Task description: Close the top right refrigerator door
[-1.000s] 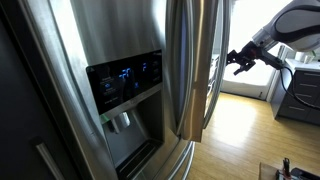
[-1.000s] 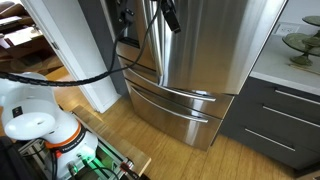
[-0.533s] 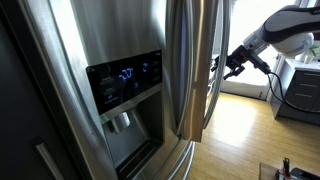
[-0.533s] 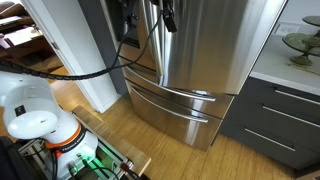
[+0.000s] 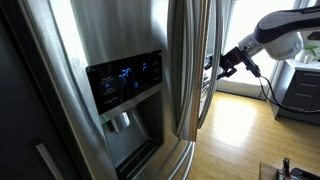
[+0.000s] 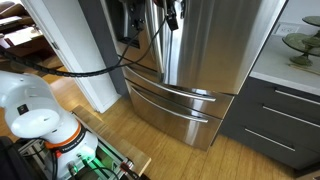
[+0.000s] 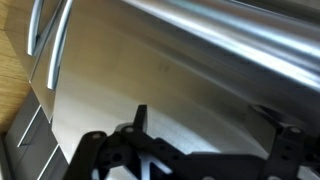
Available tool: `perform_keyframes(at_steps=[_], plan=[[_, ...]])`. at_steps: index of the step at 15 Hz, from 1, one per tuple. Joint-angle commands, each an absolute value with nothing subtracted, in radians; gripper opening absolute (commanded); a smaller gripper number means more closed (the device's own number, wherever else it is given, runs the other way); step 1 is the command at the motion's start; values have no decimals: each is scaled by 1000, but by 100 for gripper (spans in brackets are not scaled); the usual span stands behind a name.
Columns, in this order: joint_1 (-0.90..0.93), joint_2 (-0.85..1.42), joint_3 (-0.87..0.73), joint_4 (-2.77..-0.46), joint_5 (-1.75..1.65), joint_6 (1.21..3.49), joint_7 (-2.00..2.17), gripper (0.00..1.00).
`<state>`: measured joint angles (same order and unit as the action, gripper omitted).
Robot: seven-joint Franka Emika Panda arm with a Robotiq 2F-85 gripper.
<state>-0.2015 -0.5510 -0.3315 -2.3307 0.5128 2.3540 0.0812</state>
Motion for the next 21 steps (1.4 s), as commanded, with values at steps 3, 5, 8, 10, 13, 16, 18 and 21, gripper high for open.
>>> perform_keyframes(at_steps=[3,5,8,10,13,16,18,21], plan=[[-100,-458,-334,-2298,660,2535,-9,100],[-81,-430,-331,-2284,689,2569,-36,100],[-41,-386,-332,-2256,753,2621,-81,100],[-22,-347,-325,-2223,784,2645,-102,100],[-36,-311,-300,-2192,775,2640,-93,100],[-128,-344,-241,-2231,613,2586,33,100],[-186,-384,-209,-2255,484,2522,143,100],[-256,-441,-175,-2268,297,2392,287,100]])
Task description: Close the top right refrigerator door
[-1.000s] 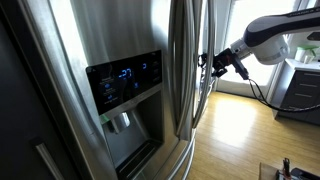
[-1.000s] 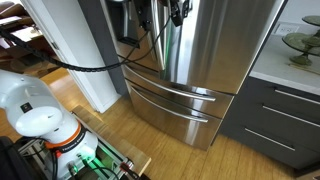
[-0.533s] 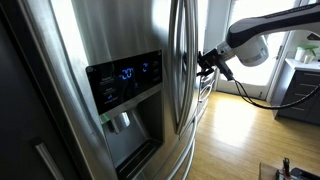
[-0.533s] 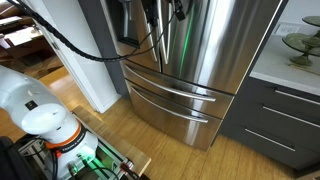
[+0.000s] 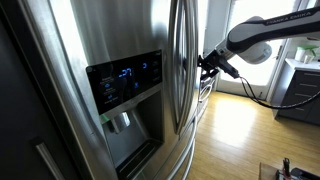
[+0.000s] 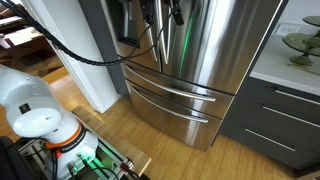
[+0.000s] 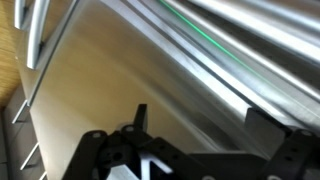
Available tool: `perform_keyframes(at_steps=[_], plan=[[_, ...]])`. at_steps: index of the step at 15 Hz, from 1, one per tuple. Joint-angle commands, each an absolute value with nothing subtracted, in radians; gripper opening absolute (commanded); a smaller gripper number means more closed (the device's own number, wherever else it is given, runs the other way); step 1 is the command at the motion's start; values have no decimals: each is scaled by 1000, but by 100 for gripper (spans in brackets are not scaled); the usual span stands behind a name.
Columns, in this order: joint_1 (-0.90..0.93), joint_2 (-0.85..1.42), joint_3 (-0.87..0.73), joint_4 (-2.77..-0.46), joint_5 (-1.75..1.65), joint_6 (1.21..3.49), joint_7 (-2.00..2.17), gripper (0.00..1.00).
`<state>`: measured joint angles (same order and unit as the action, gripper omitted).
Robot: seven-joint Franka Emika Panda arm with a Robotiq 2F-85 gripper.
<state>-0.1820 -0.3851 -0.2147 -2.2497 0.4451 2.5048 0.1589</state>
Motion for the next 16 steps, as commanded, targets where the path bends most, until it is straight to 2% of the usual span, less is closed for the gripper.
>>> perform_keyframes(at_steps=[1,6,11,16], plan=[[-279,-458,-164,-2267,242,2347,322,100],[-325,-557,-161,-2234,101,2102,348,100],[-291,-664,-176,-2146,65,1831,214,100],[-244,-726,-170,-2048,58,1695,79,100]])
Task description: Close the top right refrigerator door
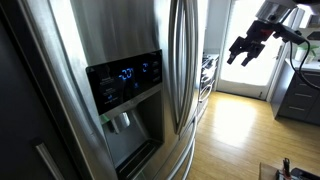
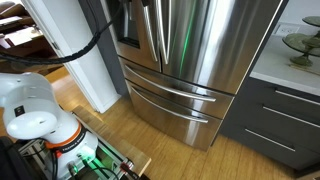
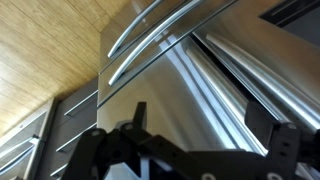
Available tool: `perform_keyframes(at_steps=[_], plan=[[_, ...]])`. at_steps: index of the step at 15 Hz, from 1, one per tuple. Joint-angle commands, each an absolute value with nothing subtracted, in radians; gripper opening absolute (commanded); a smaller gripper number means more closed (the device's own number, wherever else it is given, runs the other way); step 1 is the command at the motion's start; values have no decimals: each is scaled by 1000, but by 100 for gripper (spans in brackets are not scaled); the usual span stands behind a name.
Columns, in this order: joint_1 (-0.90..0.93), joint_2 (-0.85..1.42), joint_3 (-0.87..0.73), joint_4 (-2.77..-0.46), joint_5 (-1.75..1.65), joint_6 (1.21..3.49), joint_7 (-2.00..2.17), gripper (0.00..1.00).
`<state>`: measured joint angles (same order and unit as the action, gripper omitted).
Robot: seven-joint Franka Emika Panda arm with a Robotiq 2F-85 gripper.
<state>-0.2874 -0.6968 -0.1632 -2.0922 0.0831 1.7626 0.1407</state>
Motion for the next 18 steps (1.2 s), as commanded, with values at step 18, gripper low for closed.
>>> perform_keyframes(at_steps=[18], plan=[[-155,-734,-166,-1890,42,1525,-45,100]])
